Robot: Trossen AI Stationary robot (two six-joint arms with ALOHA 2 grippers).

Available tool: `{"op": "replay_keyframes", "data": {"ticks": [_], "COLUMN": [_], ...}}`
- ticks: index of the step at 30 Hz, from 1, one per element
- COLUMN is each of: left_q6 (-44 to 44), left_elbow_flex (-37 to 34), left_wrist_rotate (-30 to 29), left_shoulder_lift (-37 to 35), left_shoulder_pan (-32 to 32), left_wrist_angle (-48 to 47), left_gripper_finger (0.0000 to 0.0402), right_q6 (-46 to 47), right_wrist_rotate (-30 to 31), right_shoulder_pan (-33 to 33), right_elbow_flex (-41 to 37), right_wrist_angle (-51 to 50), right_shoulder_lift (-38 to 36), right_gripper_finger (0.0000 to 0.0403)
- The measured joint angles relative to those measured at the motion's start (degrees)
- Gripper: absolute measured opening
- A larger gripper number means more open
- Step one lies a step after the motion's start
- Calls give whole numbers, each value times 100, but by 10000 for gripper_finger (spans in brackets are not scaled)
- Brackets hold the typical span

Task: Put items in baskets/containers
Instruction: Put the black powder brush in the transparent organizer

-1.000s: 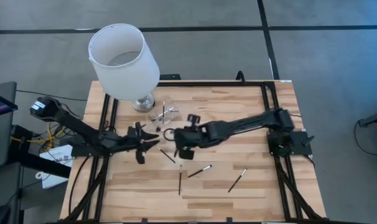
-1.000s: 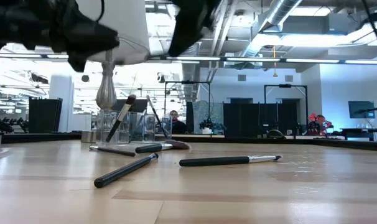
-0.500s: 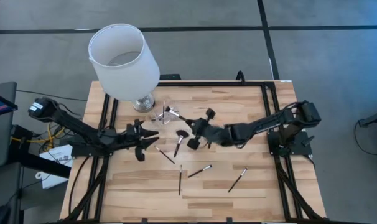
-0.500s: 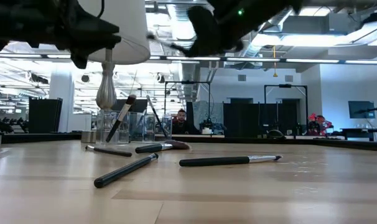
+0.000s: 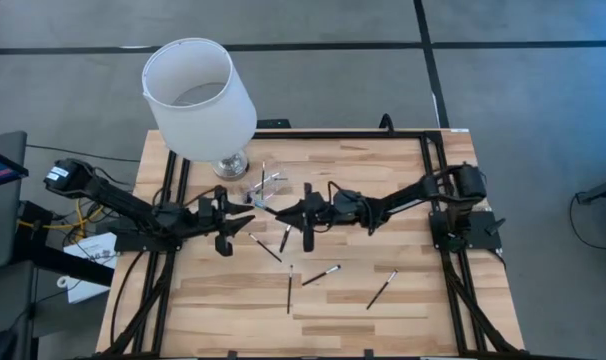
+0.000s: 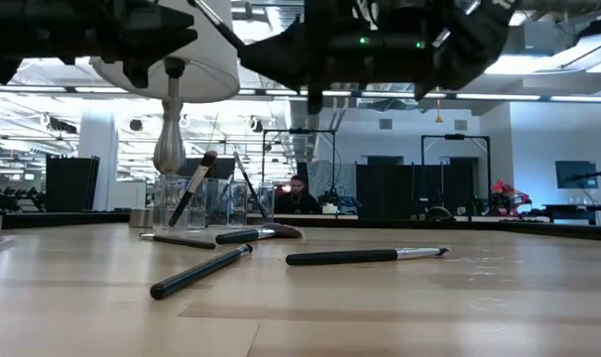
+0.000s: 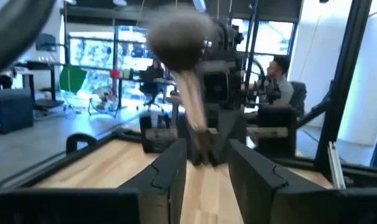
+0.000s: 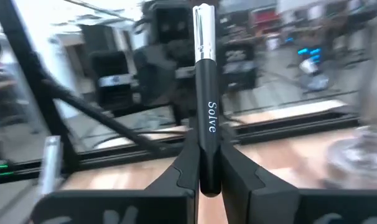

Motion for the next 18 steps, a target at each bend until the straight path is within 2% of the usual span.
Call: {"op": "replay_keyframes", "data": {"ticks": [4,10,18], "left_q6": [107,121,119], "left_elbow_flex": [0,0,0], "left_wrist_rotate": [-6,86,131], "left_shoulder_lift": [1,9,9], "left_shoulder_pan": [56,74,70], "left_wrist_angle": [45,75,169], "left_gripper_finger": [113,113,104], "right_q6": [313,384,366], "right_wrist_rotate": [-582,-724,-751], "right_shoulder_pan": [-96,-61,-58], "right_elbow_flex": [360,791,884], "right_wrist_angle": [28,52,-228], "right_shoulder_lift": [383,767,772], "right_gripper_finger": [27,27,29]}}
